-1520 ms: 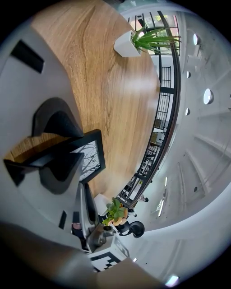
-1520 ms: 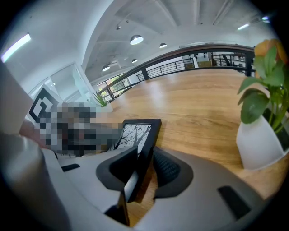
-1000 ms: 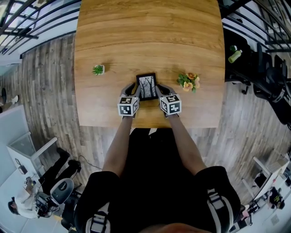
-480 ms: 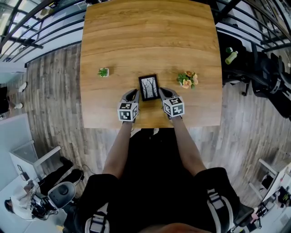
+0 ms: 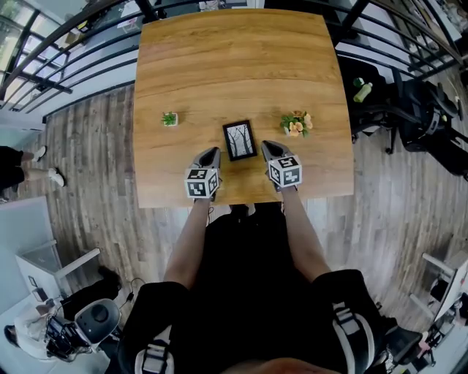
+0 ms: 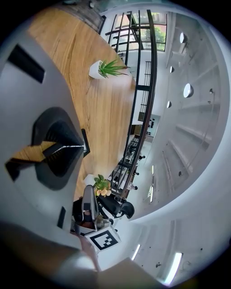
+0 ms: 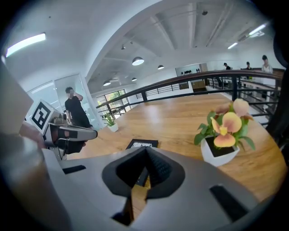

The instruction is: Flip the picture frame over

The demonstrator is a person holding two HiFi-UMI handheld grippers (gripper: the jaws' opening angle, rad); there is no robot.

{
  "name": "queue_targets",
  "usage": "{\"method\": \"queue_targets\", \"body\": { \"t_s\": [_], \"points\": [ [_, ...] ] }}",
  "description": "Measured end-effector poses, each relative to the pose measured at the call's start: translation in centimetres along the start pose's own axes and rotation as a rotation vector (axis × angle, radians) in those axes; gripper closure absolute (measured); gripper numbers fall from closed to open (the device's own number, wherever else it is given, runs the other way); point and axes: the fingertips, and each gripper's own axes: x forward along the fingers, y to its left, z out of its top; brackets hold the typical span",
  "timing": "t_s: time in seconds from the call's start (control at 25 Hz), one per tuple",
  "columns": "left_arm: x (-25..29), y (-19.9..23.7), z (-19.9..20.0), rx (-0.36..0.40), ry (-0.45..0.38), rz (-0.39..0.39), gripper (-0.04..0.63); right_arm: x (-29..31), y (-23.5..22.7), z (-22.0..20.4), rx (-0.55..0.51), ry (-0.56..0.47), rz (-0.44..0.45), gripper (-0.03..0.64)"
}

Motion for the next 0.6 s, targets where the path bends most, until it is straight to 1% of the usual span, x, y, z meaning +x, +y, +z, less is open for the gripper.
{"method": "queue_targets", "body": {
  "t_s": [0.16,0.32,0.6],
  "points": [
    [-1.1,-0.3,0.5,0.008,-0.021,-0.014,0.569,-1.2,0.4,-0.4,-0.023,-0.012,-0.012,0.614],
    [-2.0,-0.2,0.8,0.014,-0.038,-0.018,0.569,-2.1,0.8,-1.1,-0.024,-0.016,-0.018,0.614],
    [-3.0,0.9,1.1,-0.006,-0.065,-0.006,0.569,-3.0,1.2,-2.1,-0.039,-0.011,-0.017,0.614]
  ]
}}
